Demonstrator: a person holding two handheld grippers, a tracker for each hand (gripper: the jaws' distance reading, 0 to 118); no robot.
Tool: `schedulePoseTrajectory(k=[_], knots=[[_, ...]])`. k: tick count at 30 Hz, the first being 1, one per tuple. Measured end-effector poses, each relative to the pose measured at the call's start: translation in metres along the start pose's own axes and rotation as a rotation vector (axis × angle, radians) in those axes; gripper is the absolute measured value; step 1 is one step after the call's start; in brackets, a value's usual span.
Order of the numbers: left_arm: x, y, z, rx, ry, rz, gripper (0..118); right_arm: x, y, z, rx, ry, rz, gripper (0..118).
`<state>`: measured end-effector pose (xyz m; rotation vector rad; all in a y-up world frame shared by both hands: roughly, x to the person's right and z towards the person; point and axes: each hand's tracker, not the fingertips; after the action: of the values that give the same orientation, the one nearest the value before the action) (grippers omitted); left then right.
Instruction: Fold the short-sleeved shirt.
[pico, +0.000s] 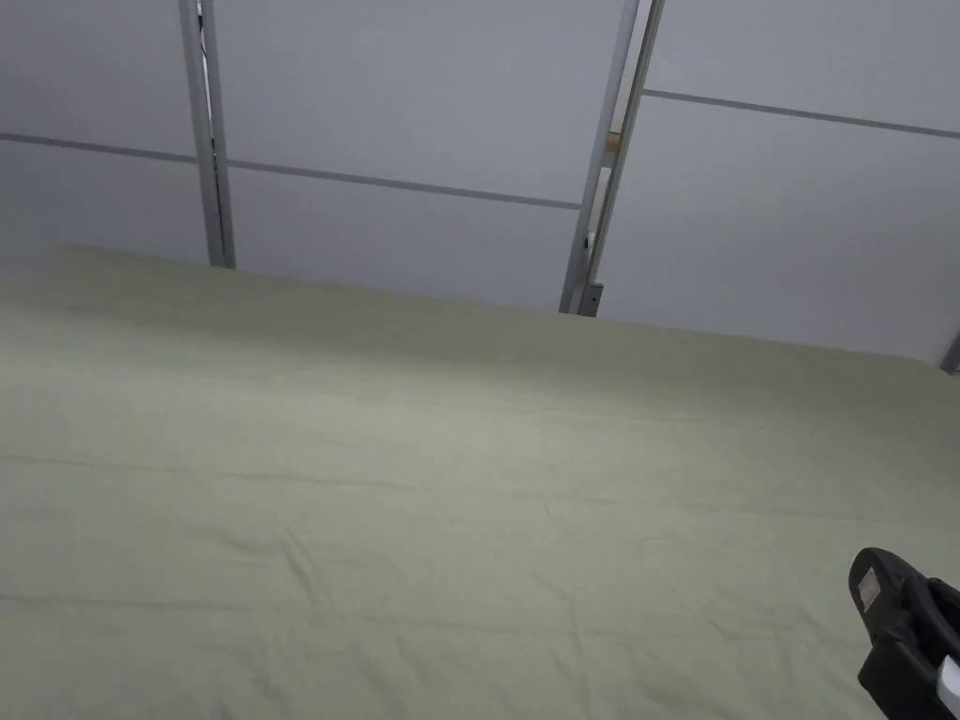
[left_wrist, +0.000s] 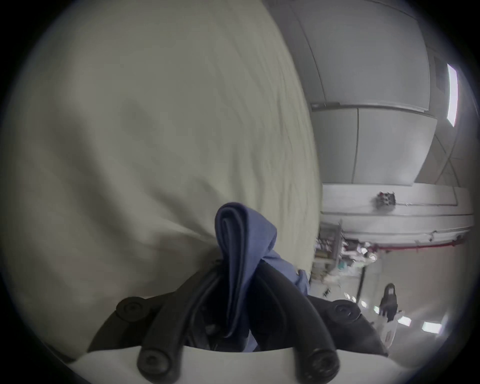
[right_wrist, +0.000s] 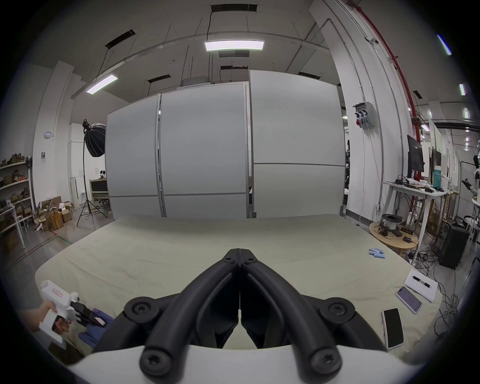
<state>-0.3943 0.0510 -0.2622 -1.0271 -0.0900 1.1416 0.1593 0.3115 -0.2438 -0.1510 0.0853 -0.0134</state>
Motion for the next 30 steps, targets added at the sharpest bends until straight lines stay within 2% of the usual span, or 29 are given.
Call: schedulePoseTrajectory(k=[2, 4, 6, 10, 15, 19, 22, 23, 24, 25, 26, 27, 29, 30], knots=[[-0.015, 0.014, 0.025, 0.036, 0.016, 0.068, 10, 0.002, 0.001, 0.003, 0.009, -0.001, -0.006, 2], [-0.003, 0.005, 0.044, 0.085, 0.08, 0.082, 10, 0.003, 0.0, 0.005, 0.016, -0.002, -0.017, 2], [0.013, 0.001, 0.055, 0.091, 0.132, 0.029, 10, 0.004, -0.002, 0.006, 0.017, 0.005, -0.04, 2], [0.074, -0.021, 0.047, 0.075, 0.144, -0.127, 10, 0.003, -0.006, 0.009, 0.016, 0.014, -0.049, 2], [0.148, -0.057, -0.012, -0.029, 0.102, -0.256, 10, 0.008, -0.01, 0.016, 0.014, 0.024, -0.052, 2], [0.187, -0.104, -0.084, -0.09, 0.26, -0.494, 10, 0.019, -0.01, 0.026, 0.029, 0.003, -0.078, 2], [0.185, -0.12, -0.129, -0.126, 0.332, -0.591, 11, 0.03, -0.012, 0.031, 0.019, -0.012, -0.081, 2], [0.19, -0.128, -0.136, -0.133, 0.323, -0.613, 15, 0.033, -0.013, 0.033, 0.019, -0.022, -0.078, 2], [0.19, -0.131, -0.136, -0.129, 0.299, -0.615, 28, 0.035, -0.014, 0.035, 0.017, -0.026, -0.078, 2], [0.214, -0.175, -0.142, -0.552, -0.311, -0.031, 67, 0.039, -0.016, 0.036, 0.013, -0.029, -0.081, 2], [0.217, -0.175, -0.138, -0.525, -0.353, -0.051, 98, 0.04, -0.016, 0.037, 0.009, -0.033, -0.088, 2], [0.223, -0.175, -0.13, -0.529, -0.426, -0.035, 115, 0.041, -0.017, 0.037, 0.002, -0.037, -0.096, 2], [0.232, -0.174, -0.109, -0.488, -0.517, -0.027, 116, 0.043, -0.019, 0.036, -0.004, -0.042, -0.106, 2], [0.233, -0.172, -0.101, -0.439, -0.509, -0.055, 116, 0.044, -0.02, 0.035, -0.006, -0.044, -0.11, 2]])
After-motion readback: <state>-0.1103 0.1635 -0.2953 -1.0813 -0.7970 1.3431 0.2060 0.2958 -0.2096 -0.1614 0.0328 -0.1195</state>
